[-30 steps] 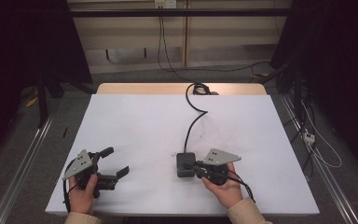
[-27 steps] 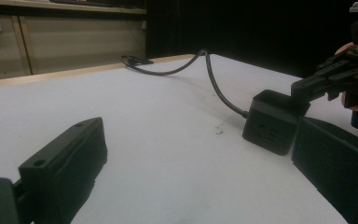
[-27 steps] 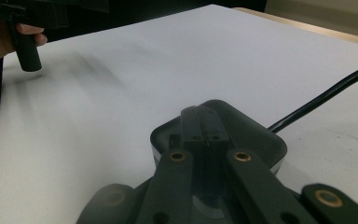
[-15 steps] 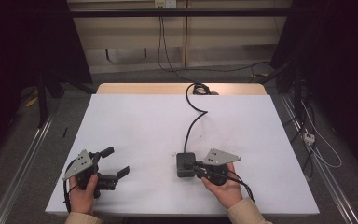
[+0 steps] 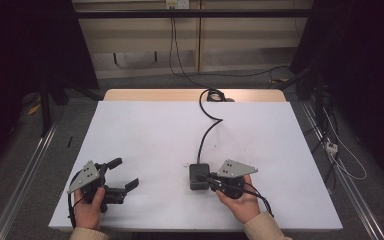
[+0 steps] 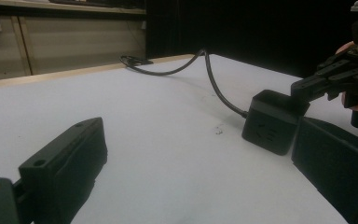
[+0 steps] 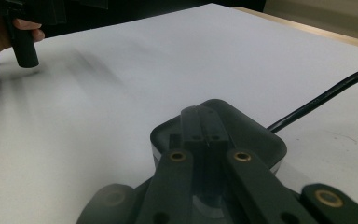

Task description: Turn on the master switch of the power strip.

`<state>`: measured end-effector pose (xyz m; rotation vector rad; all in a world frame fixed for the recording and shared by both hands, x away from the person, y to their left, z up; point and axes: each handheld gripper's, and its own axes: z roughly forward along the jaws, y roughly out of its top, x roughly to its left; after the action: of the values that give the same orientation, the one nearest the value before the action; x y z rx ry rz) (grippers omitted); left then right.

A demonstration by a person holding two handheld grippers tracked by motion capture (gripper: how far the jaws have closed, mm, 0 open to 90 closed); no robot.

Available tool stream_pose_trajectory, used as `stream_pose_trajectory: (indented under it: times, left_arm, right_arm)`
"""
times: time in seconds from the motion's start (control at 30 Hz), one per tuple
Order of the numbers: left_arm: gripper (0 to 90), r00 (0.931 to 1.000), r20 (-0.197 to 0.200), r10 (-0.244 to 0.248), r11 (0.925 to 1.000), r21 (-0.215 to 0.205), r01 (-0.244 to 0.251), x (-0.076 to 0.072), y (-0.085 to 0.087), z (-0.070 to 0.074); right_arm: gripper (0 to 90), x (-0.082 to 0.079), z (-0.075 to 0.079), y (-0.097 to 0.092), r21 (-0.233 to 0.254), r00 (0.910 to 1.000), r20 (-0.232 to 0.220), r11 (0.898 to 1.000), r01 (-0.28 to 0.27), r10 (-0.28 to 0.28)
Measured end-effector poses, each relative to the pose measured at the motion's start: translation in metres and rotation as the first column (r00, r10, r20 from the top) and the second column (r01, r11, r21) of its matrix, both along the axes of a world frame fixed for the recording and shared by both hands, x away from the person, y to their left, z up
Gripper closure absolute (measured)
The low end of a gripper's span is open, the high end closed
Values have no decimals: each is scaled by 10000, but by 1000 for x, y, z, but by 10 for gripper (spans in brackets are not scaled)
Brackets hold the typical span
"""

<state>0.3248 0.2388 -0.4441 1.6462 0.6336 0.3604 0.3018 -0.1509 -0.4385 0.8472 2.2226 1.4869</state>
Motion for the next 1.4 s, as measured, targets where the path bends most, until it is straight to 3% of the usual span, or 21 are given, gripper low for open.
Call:
stream_pose_trajectory:
  times: [0.4,1.4]
  left_arm:
    - [29,10000,26,-3,10000,-8,3,0,-1,0]
    - [29,10000,65,-39,10000,-16,40,-1,1,1]
  right_arm:
    - [900,-1,1,1,-135,10000,41,9999,51,-51]
    - [900,-1,-2,0,91,9999,38,9999,134,-134]
